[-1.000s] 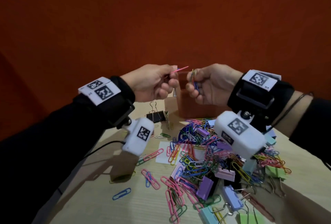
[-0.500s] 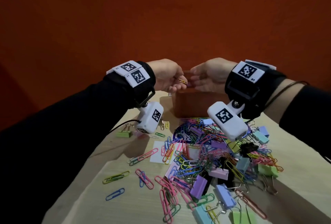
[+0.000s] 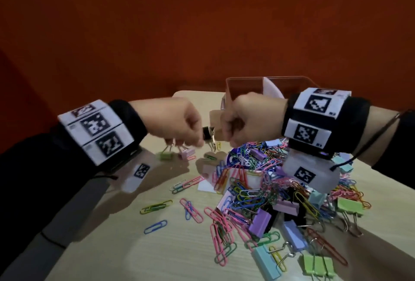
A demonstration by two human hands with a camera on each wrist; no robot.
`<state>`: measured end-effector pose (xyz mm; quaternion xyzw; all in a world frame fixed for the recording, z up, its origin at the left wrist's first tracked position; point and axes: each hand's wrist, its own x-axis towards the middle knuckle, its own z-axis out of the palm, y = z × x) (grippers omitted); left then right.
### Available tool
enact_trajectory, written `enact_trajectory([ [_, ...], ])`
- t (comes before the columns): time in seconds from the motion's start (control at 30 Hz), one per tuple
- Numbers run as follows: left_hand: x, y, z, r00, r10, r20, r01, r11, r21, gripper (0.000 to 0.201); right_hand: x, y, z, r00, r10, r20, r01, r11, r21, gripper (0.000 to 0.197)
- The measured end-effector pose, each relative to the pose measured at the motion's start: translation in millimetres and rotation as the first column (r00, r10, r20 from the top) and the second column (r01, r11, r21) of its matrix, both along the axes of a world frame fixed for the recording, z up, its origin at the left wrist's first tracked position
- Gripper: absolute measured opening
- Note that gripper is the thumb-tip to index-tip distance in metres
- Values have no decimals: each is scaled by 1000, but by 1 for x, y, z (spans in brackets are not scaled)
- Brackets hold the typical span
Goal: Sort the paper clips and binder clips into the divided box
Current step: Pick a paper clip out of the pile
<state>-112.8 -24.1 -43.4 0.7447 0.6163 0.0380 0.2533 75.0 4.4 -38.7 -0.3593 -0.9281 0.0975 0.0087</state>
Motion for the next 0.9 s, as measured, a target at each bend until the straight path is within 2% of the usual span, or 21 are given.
enact_trajectory([
  [0.1, -15, -26, -11, 985, -71, -160, 45, 986, -159, 17, -17, -12, -6, 981, 139, 137, -147, 988, 43, 10],
  [0.2, -21, -47, -18, 964, -120, -237, 63, 970, -234, 26, -38, -18, -11, 956, 229, 185, -248, 965, 86, 9],
  [0.33, -25, -59, -30, 933, -118, -340, 63, 984, -167, 30, -65, -27, -19, 926, 285, 249, -322, 939, 122, 13],
  [0.47, -25, -61, -34, 905, -148, -398, 124, 989, -86, 20, -84, -32, -30, 866, 303, 397, -362, 929, 82, 14],
  [0.57, -23, -60, -34, 903, -206, -377, 183, 978, -96, 9, -87, -30, -34, 851, 291, 437, -347, 936, 53, 22],
  [0.67, -25, -56, -33, 911, -226, -345, 196, 973, -120, 4, -88, -28, -37, 850, 289, 441, -325, 946, 7, 21],
  [0.77, -29, -52, -31, 951, -186, -247, 161, 980, -119, 7, -86, -27, -39, 860, 278, 428, -289, 956, -41, 8],
  [0.9, -31, -46, -31, 984, -120, -128, 105, 987, -123, 13, -78, -19, -30, 902, 233, 363, -236, 971, -39, 13],
])
